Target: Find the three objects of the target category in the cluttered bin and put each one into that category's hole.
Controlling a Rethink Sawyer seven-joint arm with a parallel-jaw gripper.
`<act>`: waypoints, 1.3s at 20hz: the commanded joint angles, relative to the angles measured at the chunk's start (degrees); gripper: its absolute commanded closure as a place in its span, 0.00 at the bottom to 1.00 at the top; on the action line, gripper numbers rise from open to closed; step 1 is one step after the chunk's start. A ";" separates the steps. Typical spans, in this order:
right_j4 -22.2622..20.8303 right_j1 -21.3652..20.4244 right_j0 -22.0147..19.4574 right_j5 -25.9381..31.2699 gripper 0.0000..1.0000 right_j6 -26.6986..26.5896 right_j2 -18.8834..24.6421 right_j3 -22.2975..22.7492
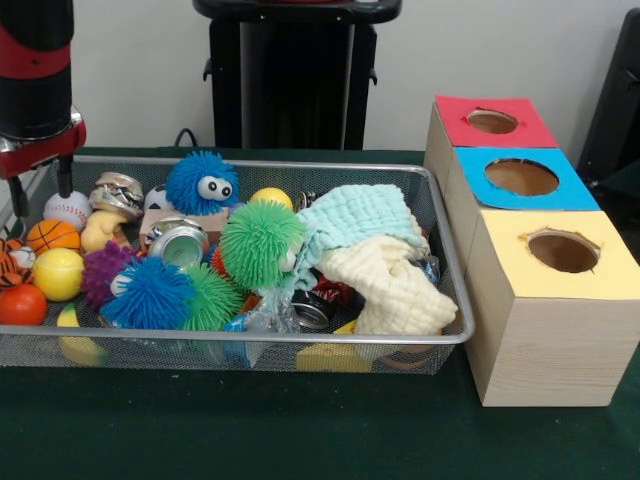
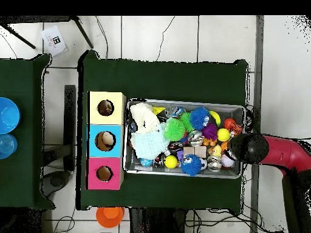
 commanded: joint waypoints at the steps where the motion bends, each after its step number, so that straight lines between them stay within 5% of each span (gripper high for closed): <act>1: -4.10 4.49 2.12 3.81 0.00 0.50 -2.56 -2.33; 15: -2.41 5.64 2.27 6.59 0.00 -1.81 -4.23 -0.96; 26: -4.00 8.68 4.53 9.39 0.00 -2.19 -8.08 -4.52</act>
